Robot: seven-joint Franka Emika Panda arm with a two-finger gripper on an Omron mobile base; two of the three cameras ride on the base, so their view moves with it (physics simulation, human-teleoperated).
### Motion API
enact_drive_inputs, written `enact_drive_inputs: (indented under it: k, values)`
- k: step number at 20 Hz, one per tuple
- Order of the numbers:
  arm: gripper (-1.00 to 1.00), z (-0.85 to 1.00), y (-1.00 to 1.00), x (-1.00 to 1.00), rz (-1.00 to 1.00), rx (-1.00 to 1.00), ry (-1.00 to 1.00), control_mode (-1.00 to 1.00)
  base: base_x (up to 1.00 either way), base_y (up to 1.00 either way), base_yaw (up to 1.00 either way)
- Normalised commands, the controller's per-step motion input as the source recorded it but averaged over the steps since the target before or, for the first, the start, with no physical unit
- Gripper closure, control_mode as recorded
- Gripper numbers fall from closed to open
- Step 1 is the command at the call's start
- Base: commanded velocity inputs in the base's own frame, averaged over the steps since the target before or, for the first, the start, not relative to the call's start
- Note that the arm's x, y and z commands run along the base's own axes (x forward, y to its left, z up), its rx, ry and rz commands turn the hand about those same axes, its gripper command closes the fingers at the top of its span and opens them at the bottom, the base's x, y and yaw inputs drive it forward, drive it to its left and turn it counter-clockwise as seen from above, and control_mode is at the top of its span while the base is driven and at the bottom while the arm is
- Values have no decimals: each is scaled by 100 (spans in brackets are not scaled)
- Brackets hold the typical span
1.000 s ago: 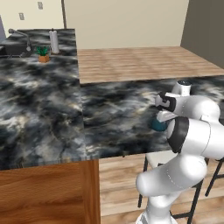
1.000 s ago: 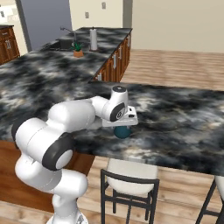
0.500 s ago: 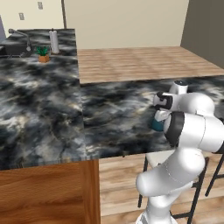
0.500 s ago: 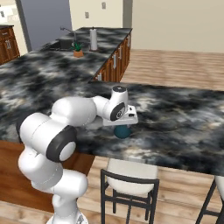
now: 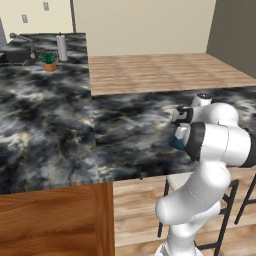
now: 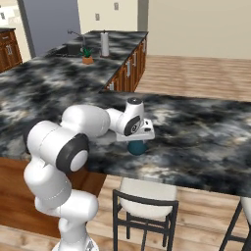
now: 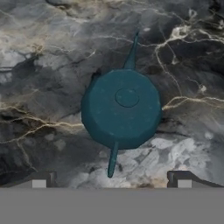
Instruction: Pick the teapot and strainer and place them in the sink. Then turn on the water.
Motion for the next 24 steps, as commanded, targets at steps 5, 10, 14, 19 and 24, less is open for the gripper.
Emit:
enact_drive_inputs:
  k: [5, 10, 14, 19, 24]
  values:
    - [-100, -18, -1, 5, 0, 0, 0, -100, 0, 0, 0]
    - [-100, -9, -1, 0, 0, 0, 0, -100, 0, 0, 0]
    - [-100, -14, 0, 0, 0, 0, 0, -100, 0, 0, 0]
    - [-100, -16, 0, 0, 0, 0, 0, -100, 0, 0, 0]
    - [-100, -18, 0, 0, 0, 0, 0, -100, 0, 0, 0]
